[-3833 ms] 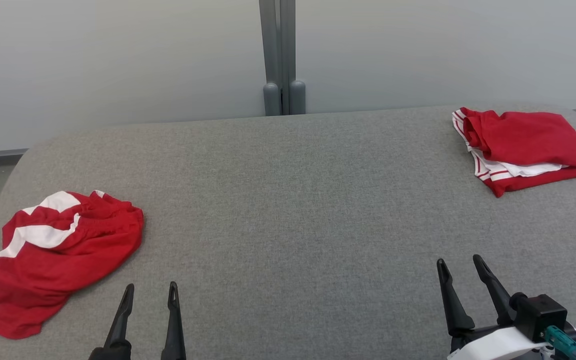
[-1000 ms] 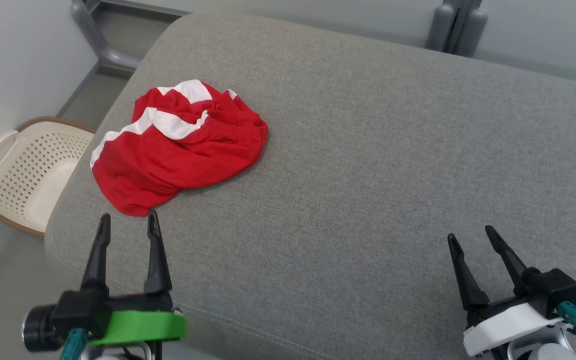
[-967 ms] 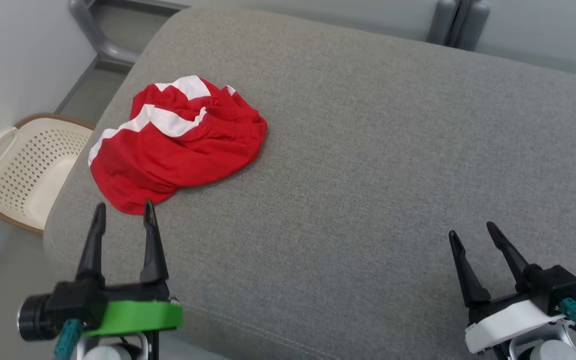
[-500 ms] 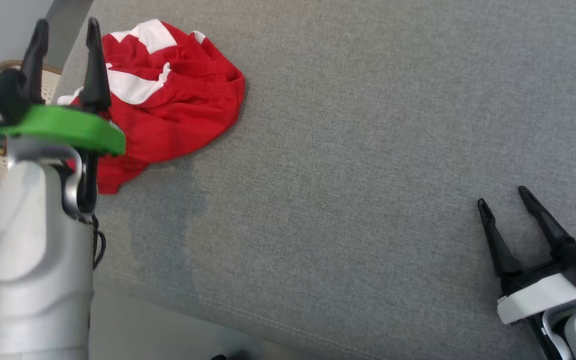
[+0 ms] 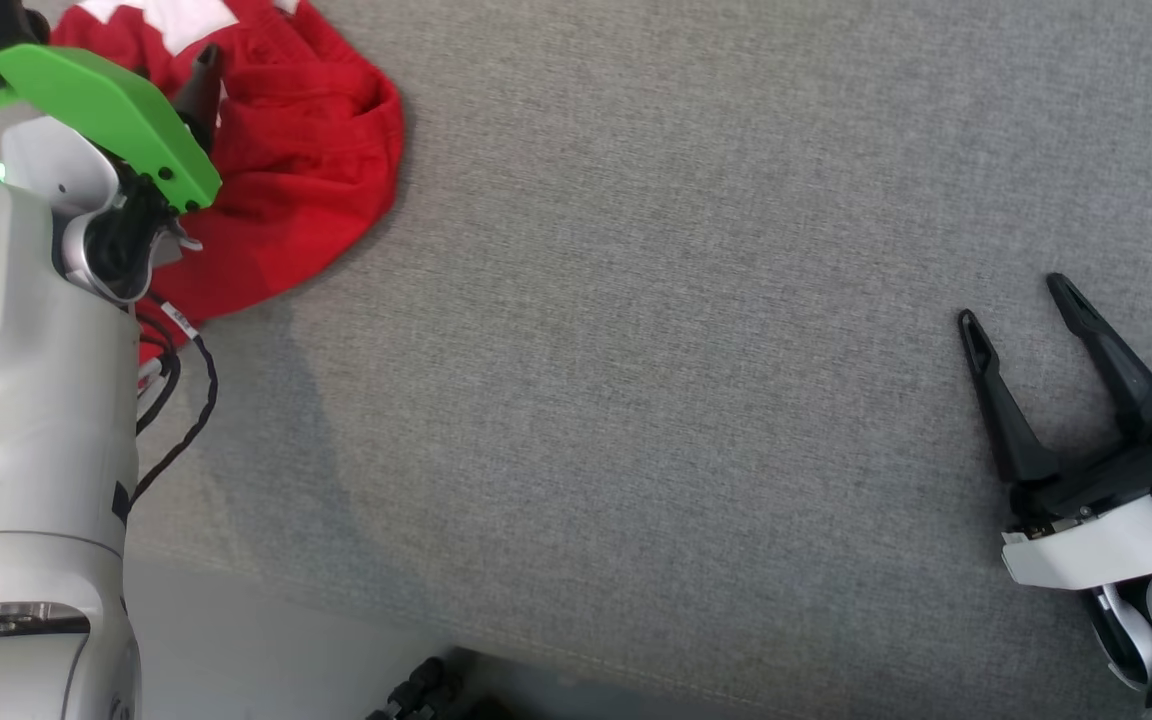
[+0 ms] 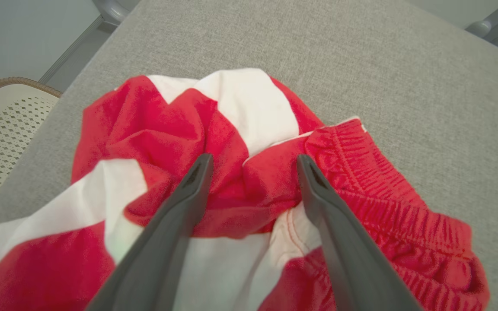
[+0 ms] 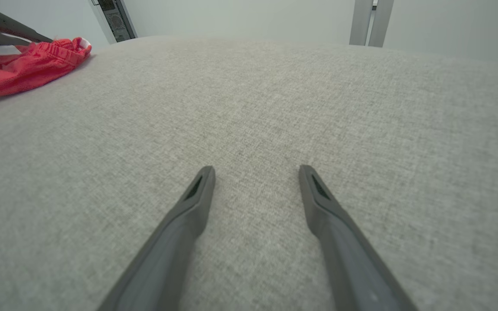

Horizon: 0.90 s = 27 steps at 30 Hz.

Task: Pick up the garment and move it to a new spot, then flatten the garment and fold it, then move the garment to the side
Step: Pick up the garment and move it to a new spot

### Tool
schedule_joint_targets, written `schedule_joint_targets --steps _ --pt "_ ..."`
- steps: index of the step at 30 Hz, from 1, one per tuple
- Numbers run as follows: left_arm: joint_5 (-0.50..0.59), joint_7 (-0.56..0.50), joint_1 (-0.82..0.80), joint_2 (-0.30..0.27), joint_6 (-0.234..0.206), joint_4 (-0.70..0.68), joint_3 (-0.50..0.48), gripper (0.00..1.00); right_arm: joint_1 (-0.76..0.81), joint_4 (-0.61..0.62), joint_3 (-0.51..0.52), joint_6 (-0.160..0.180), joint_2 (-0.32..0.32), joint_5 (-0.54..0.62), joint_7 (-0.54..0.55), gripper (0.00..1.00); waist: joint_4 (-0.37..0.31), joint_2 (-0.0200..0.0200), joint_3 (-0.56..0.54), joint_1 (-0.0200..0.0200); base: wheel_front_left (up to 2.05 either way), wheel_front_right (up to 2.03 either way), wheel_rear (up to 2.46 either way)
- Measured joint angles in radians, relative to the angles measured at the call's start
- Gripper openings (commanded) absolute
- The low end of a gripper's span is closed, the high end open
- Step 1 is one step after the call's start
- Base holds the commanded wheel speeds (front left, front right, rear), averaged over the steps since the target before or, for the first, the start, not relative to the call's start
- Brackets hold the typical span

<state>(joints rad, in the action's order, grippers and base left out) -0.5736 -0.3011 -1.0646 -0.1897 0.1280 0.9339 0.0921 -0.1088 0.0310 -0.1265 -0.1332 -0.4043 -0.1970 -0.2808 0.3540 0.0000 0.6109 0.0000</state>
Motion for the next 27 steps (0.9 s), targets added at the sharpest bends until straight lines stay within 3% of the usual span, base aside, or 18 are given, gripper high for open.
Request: schedule_joint_targets --steps 9,10,11,18,27 --pt "-0.070 0.033 -0.031 -0.018 0.000 0.108 0.054 1.00 -0.021 0.039 -0.002 -0.007 0.011 0.007 -0.007 1.00 -0.045 0.0000 0.059 0.0000 0.00 0.00 0.00" --pt "-0.080 0.045 -0.032 -0.021 0.000 0.108 0.063 0.33 -0.023 0.040 -0.002 -0.007 0.012 0.007 -0.007 1.00 -0.048 0.0000 0.062 -0.0001 0.00 0.00 0.00" --pt "-0.091 0.062 -0.031 -0.023 0.000 0.107 0.069 0.00 -0.024 0.041 -0.002 -0.007 0.012 0.007 -0.007 1.00 -0.051 0.0000 0.064 0.0000 0.00 0.00 0.00" --pt "-0.162 0.222 0.027 -0.055 0.000 0.034 0.147 0.00 -0.044 0.007 -0.021 -0.006 0.032 0.007 -0.004 1.00 -0.063 0.0001 0.026 0.0000 0.00 0.00 0.00" --pt "-0.258 0.391 0.162 -0.188 0.000 -0.198 0.311 0.00 -0.027 -0.092 -0.063 0.002 0.103 -0.025 0.015 1.00 -0.098 0.0001 -0.110 0.0001 0.00 0.00 0.00"
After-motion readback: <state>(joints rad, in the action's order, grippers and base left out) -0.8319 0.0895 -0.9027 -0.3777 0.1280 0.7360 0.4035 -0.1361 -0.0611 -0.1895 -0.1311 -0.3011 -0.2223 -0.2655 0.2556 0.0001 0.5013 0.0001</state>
